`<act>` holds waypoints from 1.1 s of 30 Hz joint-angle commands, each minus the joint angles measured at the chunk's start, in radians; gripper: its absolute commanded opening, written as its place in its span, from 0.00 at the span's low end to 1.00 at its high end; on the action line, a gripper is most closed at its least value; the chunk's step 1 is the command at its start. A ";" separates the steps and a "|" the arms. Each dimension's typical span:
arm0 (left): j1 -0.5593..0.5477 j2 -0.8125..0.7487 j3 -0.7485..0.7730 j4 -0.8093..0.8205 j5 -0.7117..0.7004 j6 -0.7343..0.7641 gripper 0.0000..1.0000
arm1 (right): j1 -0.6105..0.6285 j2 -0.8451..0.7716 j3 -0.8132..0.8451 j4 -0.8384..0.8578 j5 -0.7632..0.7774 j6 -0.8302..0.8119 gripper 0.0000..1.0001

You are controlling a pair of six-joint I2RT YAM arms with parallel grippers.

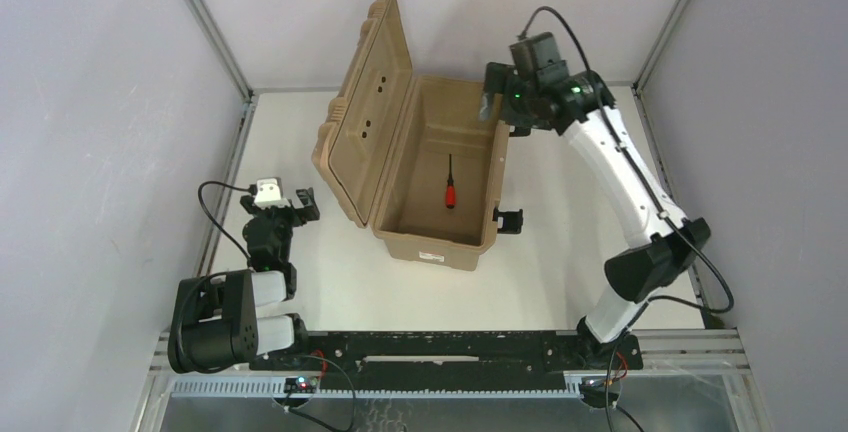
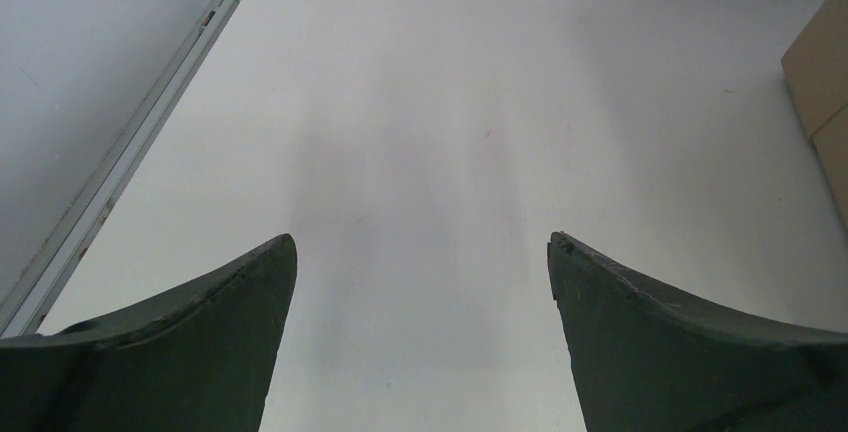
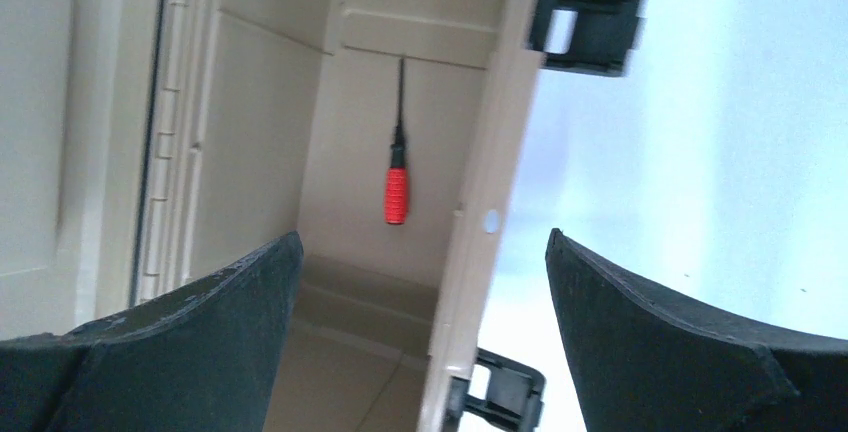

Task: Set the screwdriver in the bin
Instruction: Reset both arms

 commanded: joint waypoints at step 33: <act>-0.005 -0.013 0.039 0.033 -0.006 0.000 1.00 | -0.341 -0.317 -0.997 0.724 -0.045 -0.161 1.00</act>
